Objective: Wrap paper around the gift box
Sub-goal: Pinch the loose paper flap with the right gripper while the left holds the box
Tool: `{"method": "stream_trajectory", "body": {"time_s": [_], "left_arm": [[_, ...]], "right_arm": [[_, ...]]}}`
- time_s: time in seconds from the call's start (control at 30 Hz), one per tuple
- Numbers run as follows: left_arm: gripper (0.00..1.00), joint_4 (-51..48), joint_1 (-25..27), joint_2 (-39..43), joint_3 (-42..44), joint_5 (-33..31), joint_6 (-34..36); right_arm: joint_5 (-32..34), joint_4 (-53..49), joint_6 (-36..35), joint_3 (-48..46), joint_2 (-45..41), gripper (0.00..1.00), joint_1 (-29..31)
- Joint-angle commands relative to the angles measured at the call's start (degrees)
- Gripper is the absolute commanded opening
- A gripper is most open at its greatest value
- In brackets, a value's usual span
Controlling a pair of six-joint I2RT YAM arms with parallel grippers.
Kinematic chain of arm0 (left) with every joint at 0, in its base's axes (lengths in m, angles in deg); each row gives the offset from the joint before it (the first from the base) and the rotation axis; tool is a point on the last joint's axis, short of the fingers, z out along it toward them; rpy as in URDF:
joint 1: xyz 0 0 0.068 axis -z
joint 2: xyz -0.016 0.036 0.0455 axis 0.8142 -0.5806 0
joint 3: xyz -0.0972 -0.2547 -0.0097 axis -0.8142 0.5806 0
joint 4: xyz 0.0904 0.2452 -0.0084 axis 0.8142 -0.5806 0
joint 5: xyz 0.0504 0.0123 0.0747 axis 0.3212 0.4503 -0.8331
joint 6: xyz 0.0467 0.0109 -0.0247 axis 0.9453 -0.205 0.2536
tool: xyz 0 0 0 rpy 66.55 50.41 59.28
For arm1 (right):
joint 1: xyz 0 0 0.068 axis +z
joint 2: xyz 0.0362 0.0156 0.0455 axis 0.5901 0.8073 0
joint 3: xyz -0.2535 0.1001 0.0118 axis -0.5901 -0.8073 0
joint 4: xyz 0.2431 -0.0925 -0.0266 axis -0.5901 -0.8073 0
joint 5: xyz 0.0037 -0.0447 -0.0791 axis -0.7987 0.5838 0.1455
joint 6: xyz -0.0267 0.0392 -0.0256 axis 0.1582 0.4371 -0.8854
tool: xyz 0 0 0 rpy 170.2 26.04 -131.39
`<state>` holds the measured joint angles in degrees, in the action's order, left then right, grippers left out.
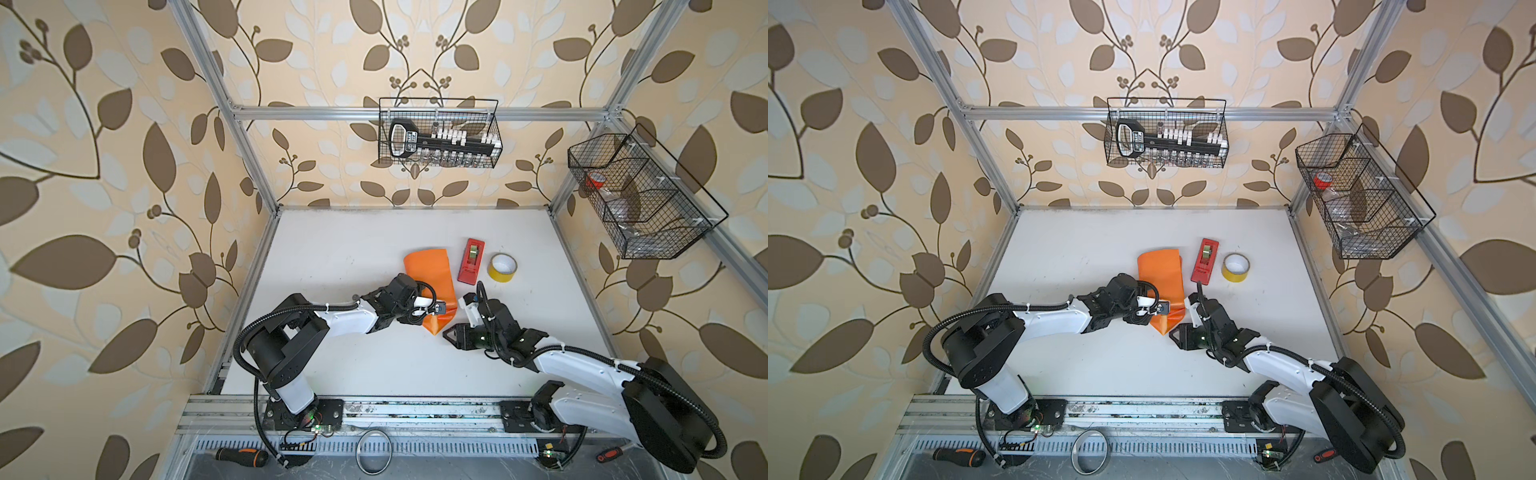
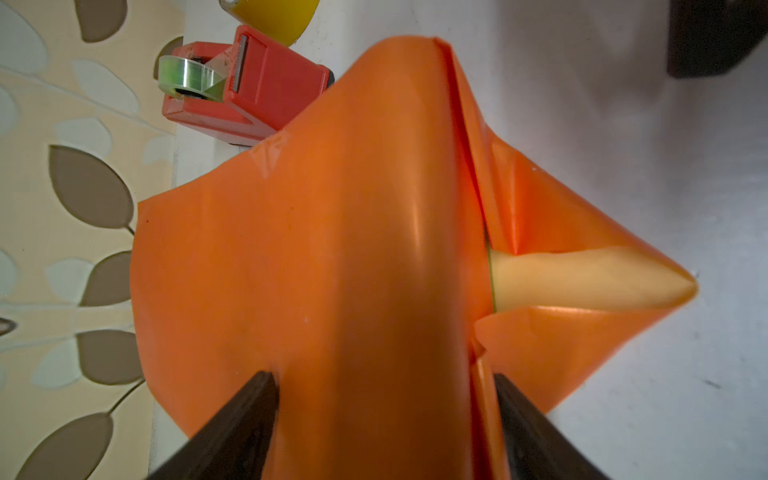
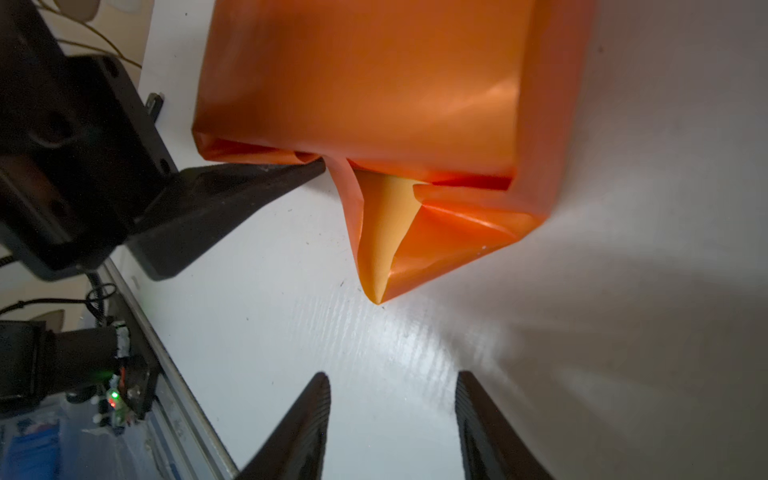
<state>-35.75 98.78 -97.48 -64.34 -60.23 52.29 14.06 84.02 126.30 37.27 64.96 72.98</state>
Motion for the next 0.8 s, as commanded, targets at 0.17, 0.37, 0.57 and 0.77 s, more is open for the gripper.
{"method": "stream_trajectory", "body": {"time_s": [0.17, 0.37, 0.57, 0.77], "left_arm": [[0.80, -1.96, 0.03, -0.78, 1.66, 1.23, 1.78], [0.83, -2.05, 0.03, -0.50, 1.57, 1.40, 1.44], [0.85, -1.74, 0.08, 0.07, 1.57, 1.66, 0.85], [0.87, -1.74, 0.12, 0.99, 1.51, 2.85, -0.39]], "right_arm": [[8.26, 11.57, 7.58, 0.06, 8.58, 0.40, 4.03], [11.41, 11.80, 8.63, 2.53, 13.60, 0.37, 5.74], [16.98, 7.78, 10.13, 4.28, 15.25, 0.33, 7.68], [21.03, 6.74, 11.18, 5.03, 16.87, 0.28, 9.32]]}}
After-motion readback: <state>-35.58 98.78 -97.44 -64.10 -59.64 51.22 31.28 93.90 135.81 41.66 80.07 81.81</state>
